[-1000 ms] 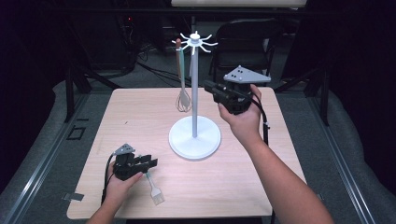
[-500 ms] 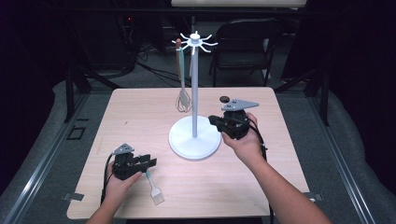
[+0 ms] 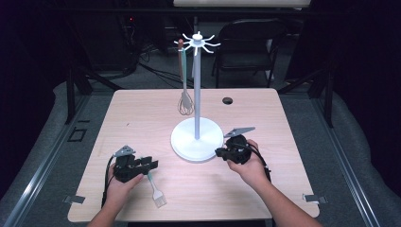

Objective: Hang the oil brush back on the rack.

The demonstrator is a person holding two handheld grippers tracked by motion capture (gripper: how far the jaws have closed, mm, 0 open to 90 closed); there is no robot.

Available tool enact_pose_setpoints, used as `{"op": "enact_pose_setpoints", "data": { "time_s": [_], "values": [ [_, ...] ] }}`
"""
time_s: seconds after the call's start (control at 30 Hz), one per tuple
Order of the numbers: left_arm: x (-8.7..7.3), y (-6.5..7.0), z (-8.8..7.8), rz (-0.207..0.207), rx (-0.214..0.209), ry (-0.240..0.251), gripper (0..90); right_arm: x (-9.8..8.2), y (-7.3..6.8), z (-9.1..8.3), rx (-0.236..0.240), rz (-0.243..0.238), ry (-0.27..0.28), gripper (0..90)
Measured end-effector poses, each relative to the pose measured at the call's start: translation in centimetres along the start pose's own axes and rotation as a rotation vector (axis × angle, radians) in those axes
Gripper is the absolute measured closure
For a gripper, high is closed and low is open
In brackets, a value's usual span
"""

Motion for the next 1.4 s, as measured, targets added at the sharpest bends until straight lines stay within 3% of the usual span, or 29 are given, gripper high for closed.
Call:
{"op": "enact_pose_setpoints", "data": {
  "time_s": [0.13, 0.3, 0.37, 0.47, 0.53, 0.83, 0.93, 1.07, 1.2, 1.4],
  "values": [
    [0.0, 0.0, 0.0, 0.000, 0.000, -0.003, 57.7, -1.9, -0.2, 0.7, 0.013, 0.031, -0.020, 84.1],
    [0.0, -0.1, -0.1, -0.007, 0.007, 0.005, 57.7, -4.0, -1.3, 1.7, 0.028, 0.040, 0.008, 82.6],
    [0.0, -0.2, 0.0, -0.011, 0.011, 0.005, 57.6, -4.5, -2.0, 2.4, 0.026, 0.019, 0.010, 81.6],
    [0.0, -0.2, -0.2, -0.015, 0.016, 0.007, 56.4, -4.8, -3.9, 4.2, 0.027, -0.056, -0.025, 77.3],
    [0.0, -0.3, -0.2, -0.018, 0.021, 0.009, 56.2, -4.7, -4.4, 4.7, 0.031, -0.070, -0.037, 76.3],
    [0.0, -0.9, -0.7, -0.032, 0.035, 0.027, 55.6, -3.7, -10.3, 9.2, 0.144, -0.163, -0.068, 71.4],
    [-0.1, -1.1, -0.9, -0.036, 0.055, 0.028, 53.5, -2.9, -11.9, 10.2, 0.157, -0.182, -0.071, 71.7],
    [-0.3, -1.4, -1.3, -0.044, 0.078, 0.033, 51.2, -1.6, -13.5, 11.3, 0.191, -0.182, -0.062, 72.1],
    [-0.6, -1.6, -1.9, -0.055, 0.100, 0.043, 50.7, -0.9, -15.0, 12.4, 0.205, -0.220, -0.074, 72.3],
    [-1.2, -1.6, -2.7, -0.058, 0.118, 0.050, 50.6, -0.2, -16.6, 13.3, 0.216, -0.214, -0.062, 71.0]
  ]
}}
Point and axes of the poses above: each handheld gripper's, and its own axes: z roughly forward along the jaws, x roughly out of its top, y roughly to its right, the point moved 1 cm from there along z, roughly forward along the jaws, and after that the axes turned 1 degree about z, right-handed, at the moved point
